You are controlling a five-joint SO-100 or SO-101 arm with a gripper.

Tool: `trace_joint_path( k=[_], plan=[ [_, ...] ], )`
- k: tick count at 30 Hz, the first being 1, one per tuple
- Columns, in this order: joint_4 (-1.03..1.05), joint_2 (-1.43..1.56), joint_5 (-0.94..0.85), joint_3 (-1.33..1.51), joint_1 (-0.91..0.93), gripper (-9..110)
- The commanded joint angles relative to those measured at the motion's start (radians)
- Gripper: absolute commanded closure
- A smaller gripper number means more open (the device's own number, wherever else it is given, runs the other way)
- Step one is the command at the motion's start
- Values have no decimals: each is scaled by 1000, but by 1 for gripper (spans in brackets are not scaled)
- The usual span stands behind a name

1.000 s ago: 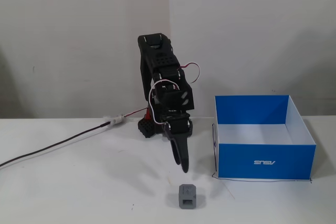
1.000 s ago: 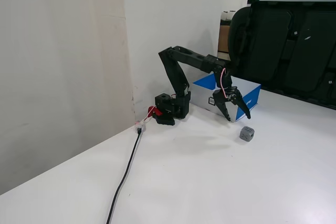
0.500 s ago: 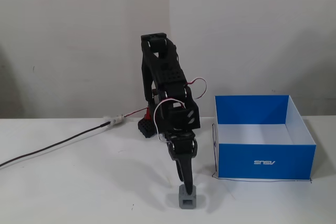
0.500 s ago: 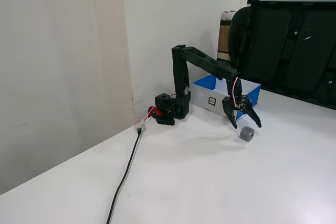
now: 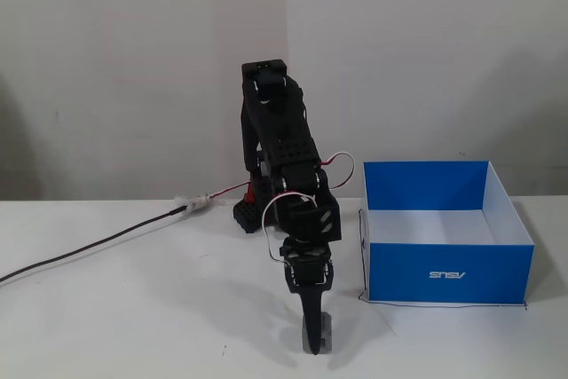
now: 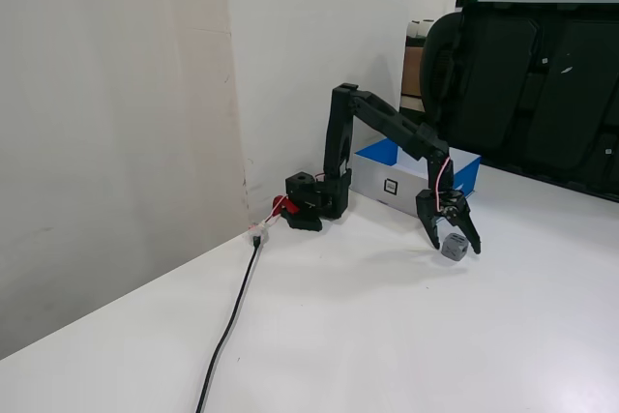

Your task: Pick the gray block and keep it in the box.

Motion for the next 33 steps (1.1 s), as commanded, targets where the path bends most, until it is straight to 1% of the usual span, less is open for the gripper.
trace_joint_path(
  k=[1, 3, 4, 5, 6, 7, 10, 13, 22, 26, 29, 33],
  plan=[
    [9, -5, 6, -87, -18, 70],
    [18, -20, 8, -109, -25, 71],
    [20, -28, 8, -117, -26, 76],
    [29, -40, 8, -129, -26, 86],
    [55, -72, 8, -160, -26, 99],
    [86, -115, 8, -201, -28, 101],
    [104, -143, 8, -227, -25, 101],
    [120, -101, 6, -221, -23, 101],
    [325, 396, 6, -250, -28, 101],
    [400, 565, -5, -259, -97, 101],
    [416, 655, -8, -242, -176, 101],
    [408, 790, -9, -219, -339, 101]
  ],
)
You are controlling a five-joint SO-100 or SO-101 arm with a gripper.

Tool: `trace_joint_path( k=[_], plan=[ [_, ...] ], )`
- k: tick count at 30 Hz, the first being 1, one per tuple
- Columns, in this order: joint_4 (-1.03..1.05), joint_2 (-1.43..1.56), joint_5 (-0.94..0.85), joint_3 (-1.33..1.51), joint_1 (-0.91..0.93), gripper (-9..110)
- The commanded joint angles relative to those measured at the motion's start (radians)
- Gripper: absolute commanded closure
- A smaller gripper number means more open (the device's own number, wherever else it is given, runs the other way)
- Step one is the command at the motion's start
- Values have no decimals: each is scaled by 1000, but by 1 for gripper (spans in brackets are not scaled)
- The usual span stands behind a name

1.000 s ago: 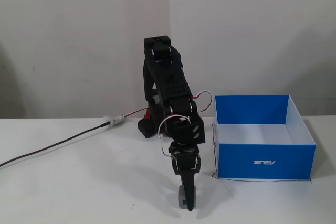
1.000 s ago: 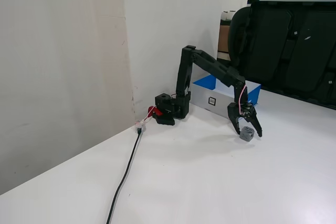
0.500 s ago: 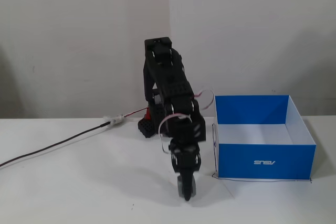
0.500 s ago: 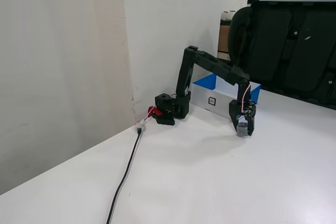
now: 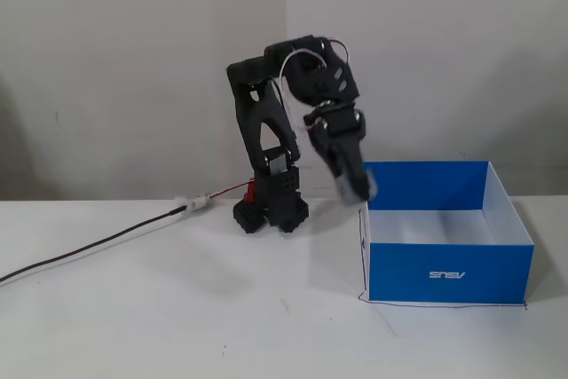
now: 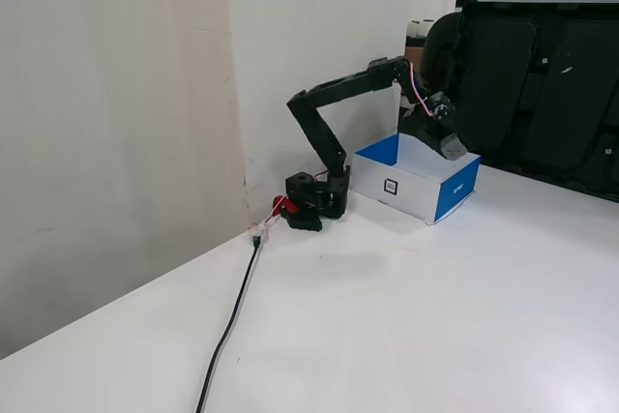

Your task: Pick the gray block and keep it in the box.

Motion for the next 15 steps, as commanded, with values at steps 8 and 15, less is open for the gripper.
trace_joint_path(
  k=[8, 15],
  plan=[
    [-15, 207, -8, 52, -443, 101],
    [-91, 245, 5, 216, -603, 101]
  ],
)
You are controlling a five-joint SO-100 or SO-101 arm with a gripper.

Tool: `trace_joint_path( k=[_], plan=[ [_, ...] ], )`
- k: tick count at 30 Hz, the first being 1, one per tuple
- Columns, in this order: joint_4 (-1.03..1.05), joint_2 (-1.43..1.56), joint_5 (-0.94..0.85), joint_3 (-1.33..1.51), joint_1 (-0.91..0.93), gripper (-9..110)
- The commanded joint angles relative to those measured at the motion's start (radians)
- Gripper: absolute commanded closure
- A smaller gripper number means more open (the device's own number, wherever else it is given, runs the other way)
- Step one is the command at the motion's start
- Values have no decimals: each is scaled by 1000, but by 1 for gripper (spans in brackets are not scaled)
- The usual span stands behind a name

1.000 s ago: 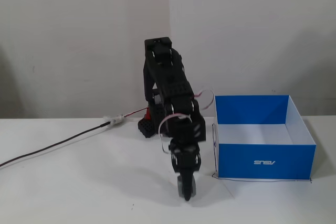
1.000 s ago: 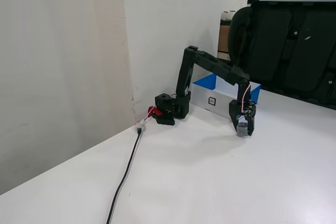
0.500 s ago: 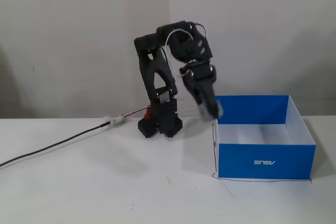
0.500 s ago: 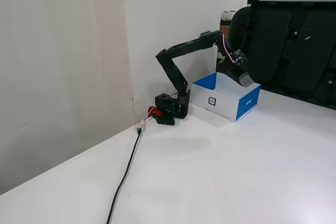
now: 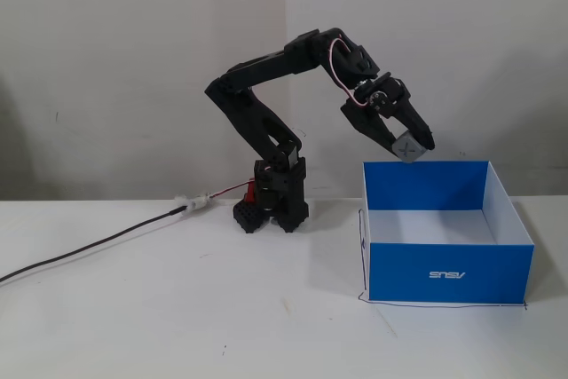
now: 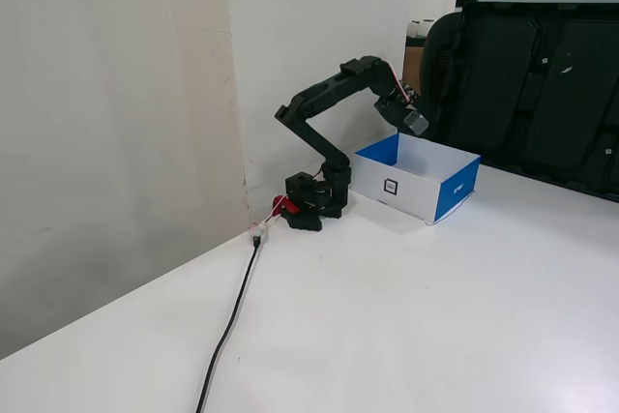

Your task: Pick the gray block and keep it in the box.

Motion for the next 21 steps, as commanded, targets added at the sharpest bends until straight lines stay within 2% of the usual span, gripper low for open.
trace_joint_path(
  k=[1, 2, 3, 6, 9, 10, 13, 14, 21],
  plan=[
    [-38, 46, 5, 9, -5, 101],
    [-48, 48, 5, 25, -6, 97],
    [-57, 55, 5, 44, -9, 78],
    [-80, 71, 5, 64, -3, 67],
    [-91, 72, 6, 66, 3, 68],
    [-91, 74, 6, 57, 20, 73],
    [-86, 78, 6, 17, 132, 98],
    [-77, 78, 6, -2, 179, 101],
    [-67, 100, 6, -86, 491, 101]
  ],
)
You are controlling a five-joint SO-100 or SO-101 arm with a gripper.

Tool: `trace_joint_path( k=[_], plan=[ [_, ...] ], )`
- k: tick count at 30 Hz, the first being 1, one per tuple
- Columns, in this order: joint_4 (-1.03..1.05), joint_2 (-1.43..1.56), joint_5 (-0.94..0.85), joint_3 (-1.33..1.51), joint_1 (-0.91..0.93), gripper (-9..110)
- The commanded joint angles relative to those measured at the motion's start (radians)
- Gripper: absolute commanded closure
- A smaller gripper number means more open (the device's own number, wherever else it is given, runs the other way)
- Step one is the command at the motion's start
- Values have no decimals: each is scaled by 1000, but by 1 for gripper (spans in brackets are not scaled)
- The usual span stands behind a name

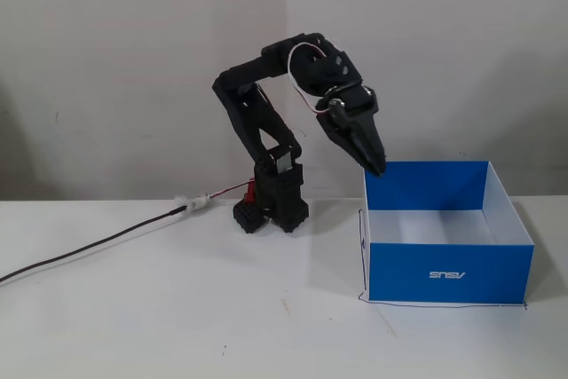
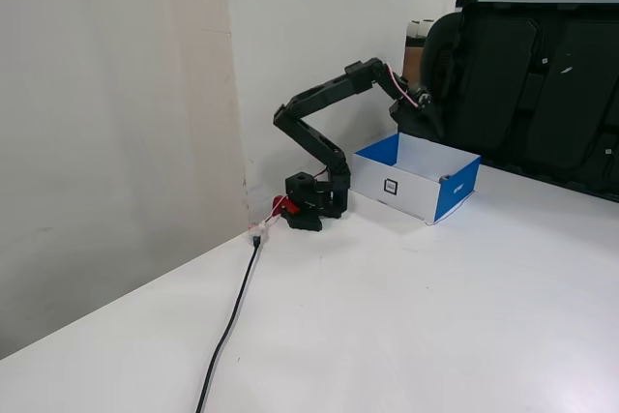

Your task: Pick the gray block and keep it in the box.

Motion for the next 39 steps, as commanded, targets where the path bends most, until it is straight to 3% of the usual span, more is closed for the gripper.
trace_joint_path(
  k=[1, 13, 23, 39],
  plan=[
    [-9, 40, 6, -81, 110, 101],
    [-354, 87, -15, 236, 569, 101],
    [-699, 91, -66, 534, 676, 101],
    [-746, 474, -209, 881, 733, 101]
  ],
)
